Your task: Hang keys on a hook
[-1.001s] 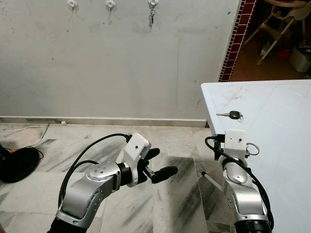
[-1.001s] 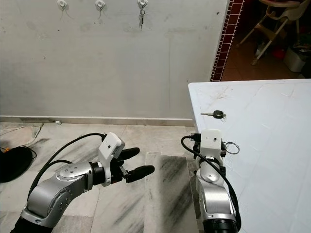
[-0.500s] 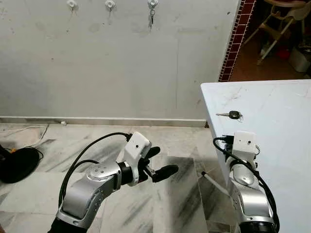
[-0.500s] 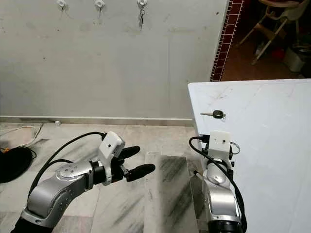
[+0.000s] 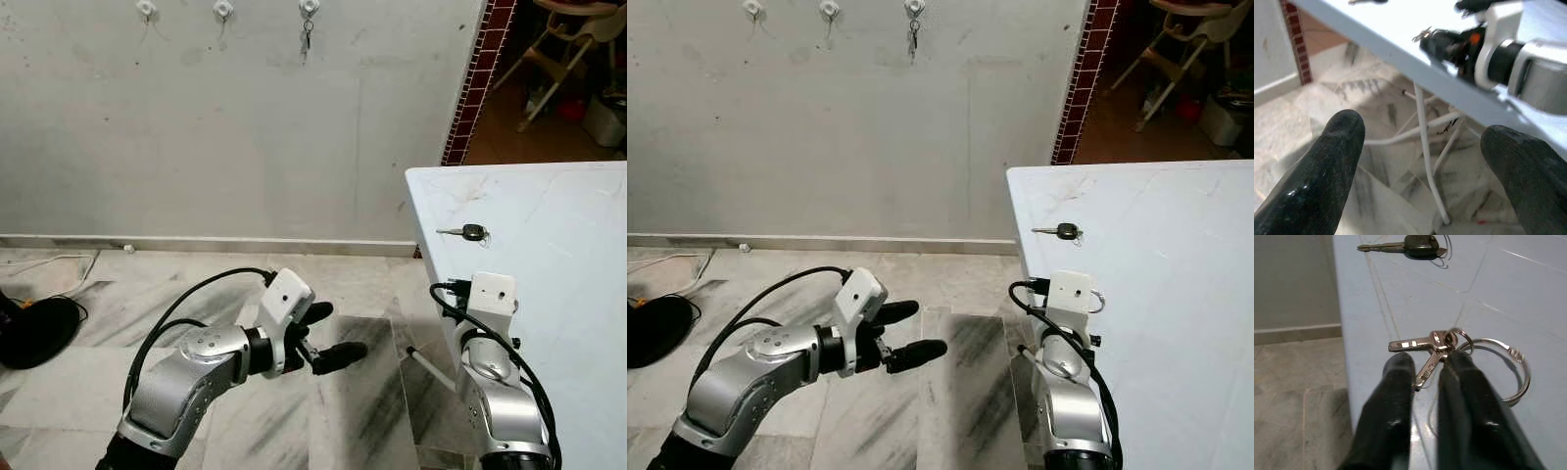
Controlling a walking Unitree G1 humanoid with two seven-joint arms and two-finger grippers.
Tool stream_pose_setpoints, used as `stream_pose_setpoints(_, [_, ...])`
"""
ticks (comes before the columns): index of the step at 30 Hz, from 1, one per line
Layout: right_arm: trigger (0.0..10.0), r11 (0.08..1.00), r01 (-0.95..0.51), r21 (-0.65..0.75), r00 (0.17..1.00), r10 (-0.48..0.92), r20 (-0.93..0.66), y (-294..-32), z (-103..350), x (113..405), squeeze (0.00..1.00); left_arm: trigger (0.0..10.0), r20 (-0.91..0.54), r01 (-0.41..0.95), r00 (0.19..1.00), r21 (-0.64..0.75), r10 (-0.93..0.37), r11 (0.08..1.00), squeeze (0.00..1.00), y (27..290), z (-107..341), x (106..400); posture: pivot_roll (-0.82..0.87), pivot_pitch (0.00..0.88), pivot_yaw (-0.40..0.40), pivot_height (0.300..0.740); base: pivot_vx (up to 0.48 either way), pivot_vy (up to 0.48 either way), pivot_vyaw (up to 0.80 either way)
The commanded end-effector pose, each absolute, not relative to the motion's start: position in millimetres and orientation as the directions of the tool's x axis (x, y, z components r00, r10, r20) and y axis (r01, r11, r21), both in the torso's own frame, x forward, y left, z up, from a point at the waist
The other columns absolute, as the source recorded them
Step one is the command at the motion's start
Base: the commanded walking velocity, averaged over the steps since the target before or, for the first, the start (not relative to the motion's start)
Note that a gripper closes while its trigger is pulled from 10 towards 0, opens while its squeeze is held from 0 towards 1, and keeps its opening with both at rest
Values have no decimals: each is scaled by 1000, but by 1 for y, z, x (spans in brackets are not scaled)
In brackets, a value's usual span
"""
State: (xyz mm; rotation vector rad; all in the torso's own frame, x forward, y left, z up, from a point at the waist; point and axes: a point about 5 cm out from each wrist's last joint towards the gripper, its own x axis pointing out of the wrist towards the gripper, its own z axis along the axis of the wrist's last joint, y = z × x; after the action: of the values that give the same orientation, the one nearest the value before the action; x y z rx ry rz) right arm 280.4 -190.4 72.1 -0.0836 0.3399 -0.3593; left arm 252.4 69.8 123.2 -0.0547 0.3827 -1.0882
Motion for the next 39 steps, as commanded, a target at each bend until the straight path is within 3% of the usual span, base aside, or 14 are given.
stream_pose_setpoints(1, [0,932,333,-144,855,-363,-370,-192,62,276,0,10000,-281,856,408,-214,-869,471,0,69,124,256,52,0,43,740,0,0,0])
stream_pose_setpoints(13, [0,919,364,-153,846,-395,-358,-204,65,275,0,10000,-276,861,408,-201,-870,467,0,65,123,256,42,0,41,740,0,0,0])
stream_pose_setpoints(23, [0,912,383,-148,851,-410,-329,-207,69,277,0,10000,-256,846,454,-176,-854,503,0,68,125,262,47,0,40,740,0,0,0])
stream_pose_setpoints(28, [0,886,462,-47,875,-463,-141,-213,99,284,0,10000,-232,823,503,-164,-832,544,0,69,128,269,49,0,40,740,0,0,0])
stream_pose_setpoints(29, [0,889,458,15,888,-457,-46,-214,115,289,0,10000,-225,820,512,-160,-829,550,0,69,129,271,49,0,39,740,0,0,0])
stream_pose_setpoints(32, [0,902,430,53,901,-432,38,-212,131,294,0,10000,-223,820,514,-155,-828,551,0,69,129,272,49,0,39,740,0,0,0])
stream_pose_setpoints(39, [0,899,433,62,900,-435,26,-215,128,295,0,10000,-214,812,529,-153,-821,563,0,68,129,272,48,0,38,740,0,0,0])
